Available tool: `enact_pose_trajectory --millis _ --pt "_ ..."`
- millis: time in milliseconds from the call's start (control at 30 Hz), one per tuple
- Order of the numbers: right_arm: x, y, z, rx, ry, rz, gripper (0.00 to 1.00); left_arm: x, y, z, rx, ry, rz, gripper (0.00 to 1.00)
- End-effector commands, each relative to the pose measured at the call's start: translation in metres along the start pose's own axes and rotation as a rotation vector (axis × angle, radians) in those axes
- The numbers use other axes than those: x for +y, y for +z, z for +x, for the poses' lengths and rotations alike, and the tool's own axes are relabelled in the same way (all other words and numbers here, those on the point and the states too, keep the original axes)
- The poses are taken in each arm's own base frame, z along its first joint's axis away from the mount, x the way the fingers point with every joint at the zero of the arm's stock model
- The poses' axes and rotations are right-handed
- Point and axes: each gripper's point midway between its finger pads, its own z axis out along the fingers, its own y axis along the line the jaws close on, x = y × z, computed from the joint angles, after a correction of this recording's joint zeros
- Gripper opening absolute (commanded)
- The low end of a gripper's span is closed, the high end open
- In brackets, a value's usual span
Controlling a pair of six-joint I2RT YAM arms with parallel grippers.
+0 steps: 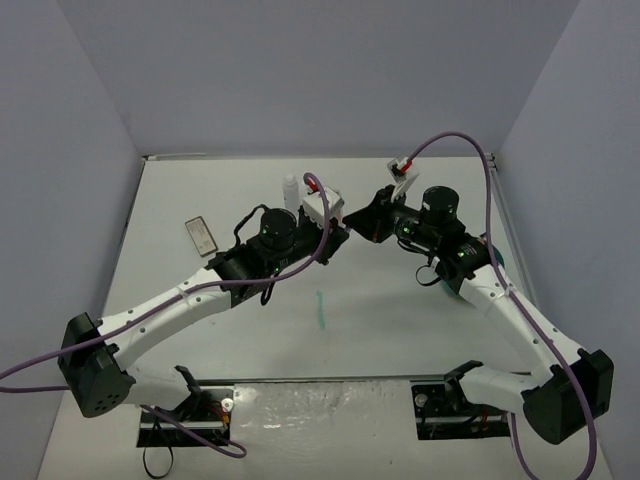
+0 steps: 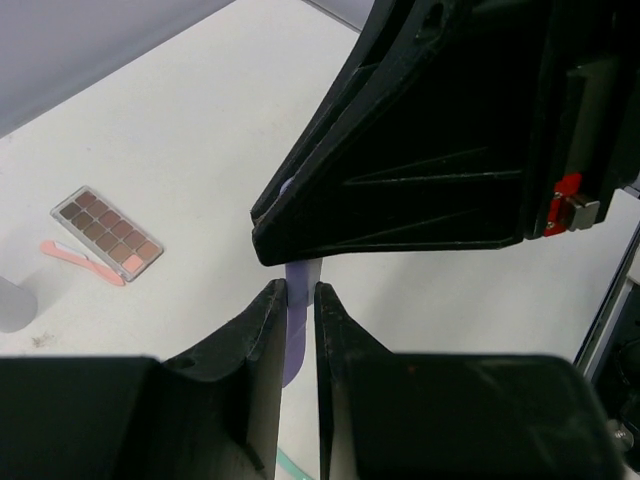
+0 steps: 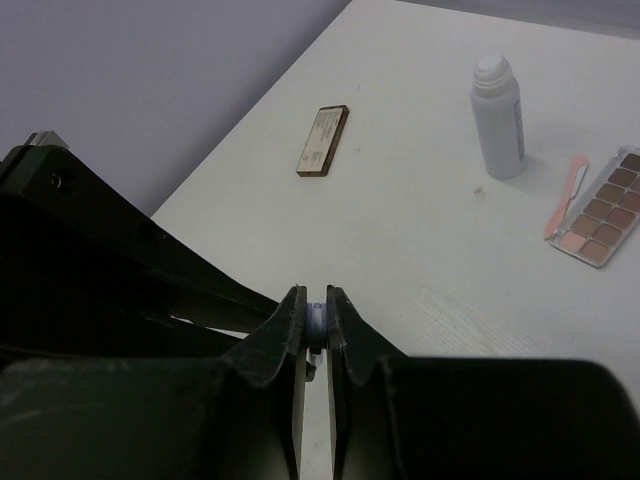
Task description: Organize the makeup
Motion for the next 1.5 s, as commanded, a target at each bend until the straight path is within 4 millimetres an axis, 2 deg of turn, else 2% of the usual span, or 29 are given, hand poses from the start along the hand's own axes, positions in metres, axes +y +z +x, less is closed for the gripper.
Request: enact_pose_trajectory --millis 0,33,100,200,267,400,533,667,700,833,1000,1200,1333,1467 --pt "-0.005 -0.012 -0.029 -0.112 -0.085 0.078 0.0 0.005 -0.008 -0.056 -0.137 -0.052 -0.057 0.11" --pt "-0.011 -0.016 -0.032 -0.116 -0.1 0.122 0.0 0.01 -0.01 -0.052 -0.121 -0.06 -0.087 0.2" --pt "-0.025 -0.025 -0.037 -0.127 -0.122 0.214 0.0 0.026 -0.018 -0.045 -0.086 -0.073 -0.171 0.49" --pt "-0.058 -0.054 -0.049 -0.169 -0.15 0.446 0.0 0.047 -0.035 -0.033 -0.026 -0.084 -0.287 0.85" --pt "-0.083 -0.082 -0.057 -0.206 -0.162 0.636 0.0 0.067 -0.055 -0.027 0.013 -0.099 -0.398 0.95" --pt "-0.129 -0.141 -0.06 -0.218 -0.173 0.987 0.0 0.112 -0.107 -0.007 0.118 -0.154 -0.601 0.97" --pt "-0.174 -0.2 -0.064 -0.241 -0.131 1.241 0.0 0.152 -0.154 0.012 0.173 -0.254 -0.719 0.97" --pt "-0.208 -0.231 -0.062 -0.233 -0.072 1.339 0.0 0.163 -0.183 0.034 0.199 -0.241 -0.763 0.97" --pt "-0.216 -0.238 -0.062 -0.232 -0.055 1.359 0.0 0.166 -0.185 0.038 0.197 -0.24 -0.769 0.97" --pt "-0.249 -0.251 -0.056 -0.208 0.008 1.408 0.0 0.173 -0.191 0.056 0.213 -0.26 -0.783 0.97" --pt "-0.279 -0.255 -0.039 -0.148 0.043 1.456 0.0 0.178 -0.198 0.063 0.234 -0.258 -0.814 0.97" --pt "-0.306 -0.268 -0.008 -0.068 0.066 1.534 0.0 0.182 -0.205 0.067 0.247 -0.245 -0.855 0.97" --pt "-0.319 -0.28 0.0 -0.114 0.084 1.563 0.0 0.184 -0.205 0.068 0.255 -0.243 -0.864 0.97" --pt "-0.328 -0.28 0.006 -0.145 0.112 1.549 0.0 0.184 -0.206 0.068 0.252 -0.242 -0.868 0.97"
